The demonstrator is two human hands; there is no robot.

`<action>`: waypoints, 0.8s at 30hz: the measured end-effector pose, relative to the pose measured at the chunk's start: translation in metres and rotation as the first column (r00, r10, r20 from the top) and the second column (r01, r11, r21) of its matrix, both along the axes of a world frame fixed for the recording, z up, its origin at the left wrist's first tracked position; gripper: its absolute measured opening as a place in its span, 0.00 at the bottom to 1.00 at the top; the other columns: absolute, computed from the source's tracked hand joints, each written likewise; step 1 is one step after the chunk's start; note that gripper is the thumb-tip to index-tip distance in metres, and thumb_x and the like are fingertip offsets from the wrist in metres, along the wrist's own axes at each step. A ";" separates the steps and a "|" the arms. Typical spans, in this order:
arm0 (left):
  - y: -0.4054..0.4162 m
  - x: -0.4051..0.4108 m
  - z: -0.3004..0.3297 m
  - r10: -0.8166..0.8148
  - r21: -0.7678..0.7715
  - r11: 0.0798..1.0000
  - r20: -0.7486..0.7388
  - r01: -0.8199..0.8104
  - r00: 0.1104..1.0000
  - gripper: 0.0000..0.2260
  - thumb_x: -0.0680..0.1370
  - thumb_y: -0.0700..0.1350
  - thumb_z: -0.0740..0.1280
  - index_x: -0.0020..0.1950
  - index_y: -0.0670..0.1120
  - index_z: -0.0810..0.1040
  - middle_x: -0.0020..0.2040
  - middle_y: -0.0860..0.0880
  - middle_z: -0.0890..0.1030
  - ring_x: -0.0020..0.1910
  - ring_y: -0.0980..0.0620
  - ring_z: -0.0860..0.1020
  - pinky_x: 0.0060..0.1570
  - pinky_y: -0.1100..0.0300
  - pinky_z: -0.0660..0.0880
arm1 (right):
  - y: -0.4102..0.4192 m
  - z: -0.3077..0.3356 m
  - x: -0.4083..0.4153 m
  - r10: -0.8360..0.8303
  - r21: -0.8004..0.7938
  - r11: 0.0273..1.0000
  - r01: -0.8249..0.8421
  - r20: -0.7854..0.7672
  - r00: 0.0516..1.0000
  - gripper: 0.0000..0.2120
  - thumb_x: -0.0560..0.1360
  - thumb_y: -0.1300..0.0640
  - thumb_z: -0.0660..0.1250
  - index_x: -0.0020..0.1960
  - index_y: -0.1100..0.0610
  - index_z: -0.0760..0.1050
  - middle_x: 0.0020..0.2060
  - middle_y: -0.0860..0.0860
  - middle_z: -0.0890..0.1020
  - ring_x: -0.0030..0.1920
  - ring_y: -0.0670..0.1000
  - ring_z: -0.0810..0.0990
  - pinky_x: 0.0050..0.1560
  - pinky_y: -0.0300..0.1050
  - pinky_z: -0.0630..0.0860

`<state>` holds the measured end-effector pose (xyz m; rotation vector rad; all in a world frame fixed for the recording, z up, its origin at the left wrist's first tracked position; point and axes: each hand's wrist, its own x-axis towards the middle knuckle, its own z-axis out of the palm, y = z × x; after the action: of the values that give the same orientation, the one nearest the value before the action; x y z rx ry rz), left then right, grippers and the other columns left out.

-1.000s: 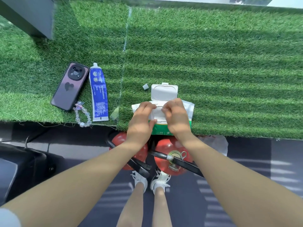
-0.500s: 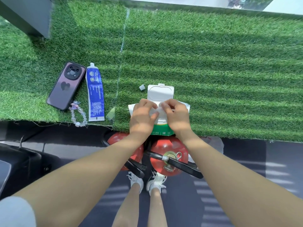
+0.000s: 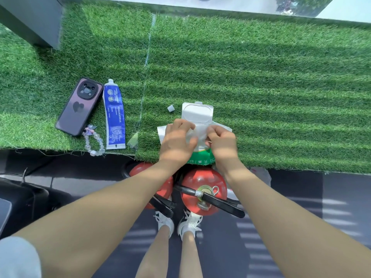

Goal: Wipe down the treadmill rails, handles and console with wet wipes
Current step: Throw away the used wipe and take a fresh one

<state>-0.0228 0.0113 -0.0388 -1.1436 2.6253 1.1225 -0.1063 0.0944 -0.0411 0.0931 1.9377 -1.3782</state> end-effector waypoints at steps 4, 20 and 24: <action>0.002 -0.001 0.002 -0.004 0.059 0.998 0.008 0.003 1.000 0.14 0.78 0.50 0.65 0.60 0.45 0.76 0.61 0.47 0.71 0.60 0.46 0.63 0.60 0.55 0.63 | 0.004 0.007 0.001 0.133 -0.047 0.990 -0.131 0.037 0.990 0.12 0.77 0.68 0.60 0.39 0.60 0.76 0.21 0.44 0.73 0.22 0.38 0.67 0.28 0.31 0.63; -0.011 0.004 -0.001 0.033 0.035 0.999 0.103 -0.036 0.994 0.06 0.76 0.42 0.63 0.52 0.46 0.77 0.56 0.48 0.72 0.58 0.49 0.69 0.51 0.57 0.68 | 0.005 0.011 -0.017 -0.143 0.041 0.989 0.143 0.008 0.990 0.12 0.80 0.65 0.58 0.40 0.57 0.74 0.36 0.52 0.79 0.36 0.46 0.78 0.38 0.34 0.77; -0.004 -0.003 0.006 0.071 -0.036 0.997 0.087 -0.068 0.994 0.08 0.75 0.39 0.64 0.53 0.46 0.77 0.56 0.47 0.72 0.56 0.47 0.71 0.50 0.57 0.67 | 0.003 0.002 -0.012 -0.154 0.107 0.982 0.159 -0.052 0.987 0.14 0.81 0.64 0.56 0.38 0.55 0.71 0.37 0.53 0.76 0.41 0.51 0.76 0.45 0.44 0.77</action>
<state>-0.0255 0.0075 -0.0329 -1.2693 2.5652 1.0188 -0.1184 0.0971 -0.0389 0.2760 2.0801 -1.3827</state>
